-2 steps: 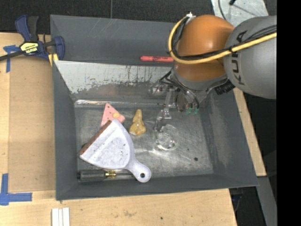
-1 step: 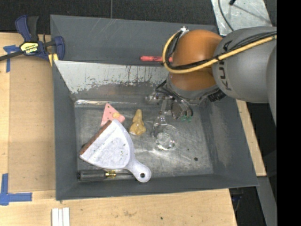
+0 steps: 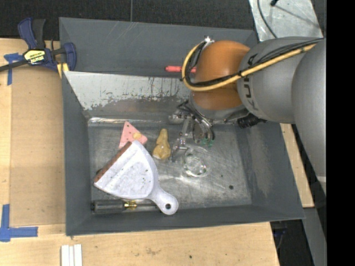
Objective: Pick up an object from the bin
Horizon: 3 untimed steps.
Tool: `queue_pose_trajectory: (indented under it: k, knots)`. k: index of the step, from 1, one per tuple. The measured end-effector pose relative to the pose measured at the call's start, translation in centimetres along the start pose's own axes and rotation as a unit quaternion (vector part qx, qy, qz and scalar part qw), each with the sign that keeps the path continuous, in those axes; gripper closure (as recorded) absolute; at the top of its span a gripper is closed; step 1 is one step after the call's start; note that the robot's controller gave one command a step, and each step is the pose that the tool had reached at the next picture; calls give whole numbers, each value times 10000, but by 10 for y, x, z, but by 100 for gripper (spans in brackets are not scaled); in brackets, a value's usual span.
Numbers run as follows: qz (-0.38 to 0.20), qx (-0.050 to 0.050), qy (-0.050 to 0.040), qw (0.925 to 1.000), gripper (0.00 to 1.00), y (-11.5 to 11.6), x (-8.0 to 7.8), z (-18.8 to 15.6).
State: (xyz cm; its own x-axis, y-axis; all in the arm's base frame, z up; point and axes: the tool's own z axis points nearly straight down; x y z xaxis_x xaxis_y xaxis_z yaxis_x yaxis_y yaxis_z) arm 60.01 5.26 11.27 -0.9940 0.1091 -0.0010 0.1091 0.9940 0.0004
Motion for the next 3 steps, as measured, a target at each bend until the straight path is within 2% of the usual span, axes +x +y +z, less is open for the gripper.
queue_pose_trajectory:
  k: [1, 2, 3]
  knots:
    - [124, -14, -69, 9999, 100, -2, -3, 35]
    - [125, -15, -68, 9999, 100, -2, -3, 35]
    - [-48, 3, -22, 10000, 100, -52, 2, -155]
